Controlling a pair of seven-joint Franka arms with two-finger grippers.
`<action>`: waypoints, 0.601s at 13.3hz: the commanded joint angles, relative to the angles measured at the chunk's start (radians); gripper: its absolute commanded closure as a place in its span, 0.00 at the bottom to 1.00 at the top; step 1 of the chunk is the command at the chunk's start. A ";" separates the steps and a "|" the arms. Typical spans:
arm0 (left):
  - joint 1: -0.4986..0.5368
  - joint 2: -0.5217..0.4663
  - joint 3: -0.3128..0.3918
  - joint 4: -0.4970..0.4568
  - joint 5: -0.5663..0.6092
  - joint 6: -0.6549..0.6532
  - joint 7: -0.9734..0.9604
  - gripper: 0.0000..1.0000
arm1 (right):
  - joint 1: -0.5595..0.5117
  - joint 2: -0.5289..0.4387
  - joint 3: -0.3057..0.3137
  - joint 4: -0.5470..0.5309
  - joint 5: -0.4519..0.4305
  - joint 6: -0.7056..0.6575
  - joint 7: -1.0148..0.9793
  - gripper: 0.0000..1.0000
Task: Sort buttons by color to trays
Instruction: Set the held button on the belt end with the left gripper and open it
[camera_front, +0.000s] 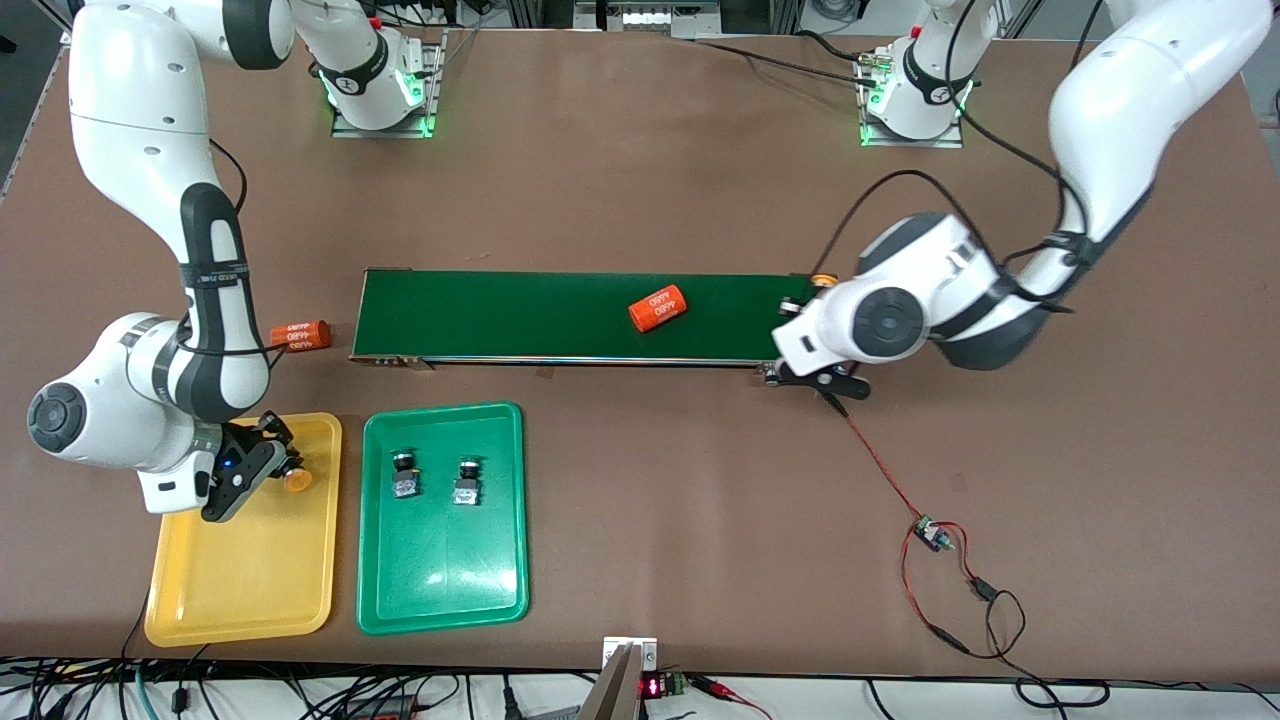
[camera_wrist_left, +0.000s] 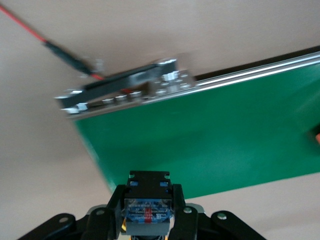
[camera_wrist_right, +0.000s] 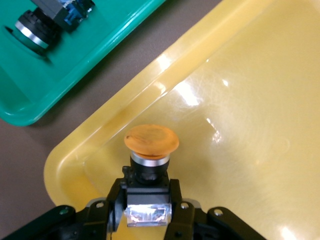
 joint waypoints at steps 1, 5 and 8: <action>-0.092 0.008 0.071 0.011 -0.011 0.049 -0.077 0.70 | -0.055 0.029 0.049 0.059 0.026 -0.009 -0.079 1.00; -0.112 0.008 0.118 0.023 -0.005 0.080 -0.078 0.66 | -0.060 0.036 0.049 0.059 0.027 -0.007 -0.143 0.73; -0.112 0.001 0.118 0.028 -0.017 0.103 -0.092 0.00 | -0.054 0.029 0.049 0.056 0.035 -0.010 -0.129 0.00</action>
